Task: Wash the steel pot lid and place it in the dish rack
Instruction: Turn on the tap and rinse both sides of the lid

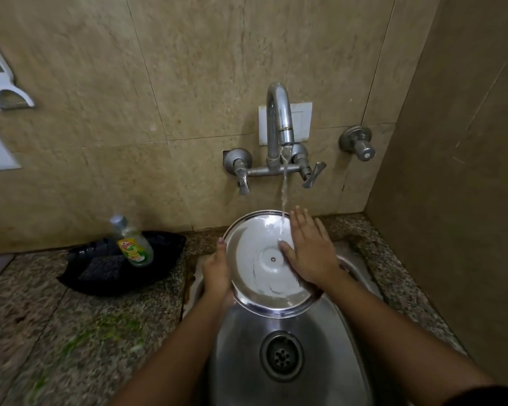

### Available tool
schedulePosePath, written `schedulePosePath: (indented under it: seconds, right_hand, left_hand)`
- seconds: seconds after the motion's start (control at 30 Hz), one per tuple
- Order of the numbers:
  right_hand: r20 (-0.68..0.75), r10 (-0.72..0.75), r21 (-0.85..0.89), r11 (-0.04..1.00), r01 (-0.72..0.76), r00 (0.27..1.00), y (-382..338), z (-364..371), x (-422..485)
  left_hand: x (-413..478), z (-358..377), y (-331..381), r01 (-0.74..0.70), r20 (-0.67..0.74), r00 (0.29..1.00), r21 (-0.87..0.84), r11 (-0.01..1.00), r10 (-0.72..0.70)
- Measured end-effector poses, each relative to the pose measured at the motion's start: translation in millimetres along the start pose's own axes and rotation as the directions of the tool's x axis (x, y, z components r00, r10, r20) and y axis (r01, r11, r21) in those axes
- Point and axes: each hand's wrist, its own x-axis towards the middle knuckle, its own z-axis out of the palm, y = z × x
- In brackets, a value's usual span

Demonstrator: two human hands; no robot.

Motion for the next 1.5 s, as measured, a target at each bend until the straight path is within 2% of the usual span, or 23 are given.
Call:
schedulePosePath:
  seconds: [0.07, 0.13, 0.27, 0.33, 0.4, 0.47, 0.53, 0.6, 0.67, 0.7, 0.73, 0.8, 0.83, 0.87, 0.93, 1.0, 1.07, 1.13, 1.2, 1.27, 1.37, 1.43, 1.5]
  right_hand:
    - [-0.041, -0.042, 0.073, 0.996, 0.045, 0.998, -25.6, -1.5, 17.2]
    - [-0.033, -0.182, 0.136, 0.973, 0.184, 0.983, -51.2, -2.7, 17.0]
    - [0.002, -0.533, 0.165, 0.834, 0.526, 0.846, -67.4, 3.7, -25.9]
    - [0.044, -0.632, 0.119, 0.772, 0.624, 0.774, -51.7, 8.7, -49.2]
    - [0.062, -0.67, 0.071, 0.742, 0.667, 0.739, -23.8, 14.4, -62.3]
    - [-0.009, -0.669, 0.091, 0.74, 0.667, 0.743, 2.6, 13.6, -66.0]
    - [-0.136, -0.685, 0.127, 0.704, 0.698, 0.716, 19.2, 6.1, -61.4]
    - [-0.293, -0.703, 0.125, 0.644, 0.754, 0.649, 22.8, -10.6, -55.5]
    - [-0.418, -0.676, 0.097, 0.631, 0.77, 0.607, 19.5, -25.9, -49.2]
    - [-0.46, -0.638, 0.104, 0.652, 0.751, 0.617, 16.9, -31.2, -46.3]
    - [-0.491, -0.561, 0.164, 0.692, 0.703, 0.667, 14.0, -33.8, -43.9]
    - [-0.427, -0.266, 0.493, 0.733, 0.469, 0.864, 5.1, -39.4, -39.5]
    - [-0.317, -0.094, 0.692, 0.658, 0.298, 0.944, 0.5, -42.7, -35.6]
    - [-0.195, 0.045, 0.833, 0.534, 0.141, 0.98, -1.5, -43.3, -29.3]
    - [-0.044, 0.235, 0.951, 0.307, -0.031, 0.971, 1.3, -40.3, -13.7]
    - [0.073, 0.329, 0.981, 0.146, -0.127, 0.941, 7.6, -37.2, -1.1]
    - [0.213, 0.337, 0.975, -0.013, -0.222, 0.917, 14.6, -34.5, 6.4]
    - [0.34, 0.274, 0.941, -0.108, -0.322, 0.9, 20.5, -31.8, 9.9]
    - [0.385, 0.216, 0.923, -0.073, -0.378, 0.897, 22.3, -30.7, 12.9]
    - [0.312, 0.24, 0.941, 0.053, -0.333, 0.919, 20.5, -33.1, 18.6]
    - [0.041, 0.215, 0.867, 0.478, -0.142, 0.976, 12.8, -42.2, 29.0]
    - [-0.019, 0.038, 0.755, 0.656, -0.011, 0.999, -4.3, -54.5, 34.5]
    - [-0.046, -0.239, 0.606, 0.765, 0.217, 0.97, -22.6, -63.9, 38.7]
  left_hand:
    - [-3.2, 5.6, 0.1, 0.012, 0.032, 0.999, -0.026, 1.0, -0.011]
    - [-2.4, 7.3, 2.9, 0.011, 0.041, 0.999, -0.057, 0.998, -0.009]
    - [3.7, 2.1, 10.2, -0.003, 0.045, 0.999, -0.063, 0.998, 0.006]
    - [5.1, -1.1, 13.2, -0.02, 0.027, 0.999, -0.05, 0.999, 0.022]
    - [7.0, -4.3, 13.5, -0.017, 0.015, 1.0, -0.07, 0.997, 0.018]
    - [10.7, -6.7, 9.0, 0.023, 0.009, 1.0, -0.054, 0.998, -0.022]
    - [19.6, -10.0, 0.3, 0.091, -0.003, 0.996, -0.023, 0.996, -0.091]
    - [25.8, -10.3, -4.4, 0.232, 0.026, 0.973, -0.013, 0.973, -0.231]
    - [18.5, -8.5, 5.9, 0.39, 0.108, 0.917, -0.035, 0.92, -0.385]
    - [13.4, -7.2, 12.6, 0.433, 0.147, 0.894, -0.045, 0.9, -0.423]
    - [10.7, -5.8, 17.9, 0.447, 0.184, 0.884, -0.055, 0.893, -0.431]
    - [7.3, -1.8, 21.9, 0.441, 0.276, 0.867, -0.036, 0.897, -0.415]
    - [5.7, -0.2, 21.3, 0.434, 0.317, 0.858, -0.029, 0.901, -0.403]
    - [3.5, 1.0, 19.7, 0.417, 0.34, 0.857, -0.015, 0.909, -0.388]
    - [4.6, -1.4, 14.3, 0.36, 0.346, 0.878, -0.024, 0.933, -0.33]
    - [10.5, -8.1, 9.5, 0.293, 0.332, 0.91, -0.093, 0.951, -0.248]
    - [14.9, -15.2, 11.8, 0.218, 0.341, 0.925, -0.109, 0.97, -0.17]
    - [14.9, -17.0, 16.9, 0.137, 0.403, 0.909, -0.048, 0.989, -0.106]
    - [10.4, -14.5, 23.5, 0.075, 0.455, 0.888, -0.01, 0.997, -0.062]
    - [8.8, -10.7, 27.0, -0.007, 0.433, 0.901, 0.003, 1.0, 0.005]
    - [5.3, -5.8, 27.8, -0.066, 0.416, 0.908, 0.023, 0.998, 0.05]
    - [1.8, -0.6, 27.6, -0.124, 0.447, 0.892, 0.088, 0.988, 0.072]
    - [-3.4, 4.5, 28.6, -0.164, 0.485, 0.87, 0.108, 0.981, 0.092]
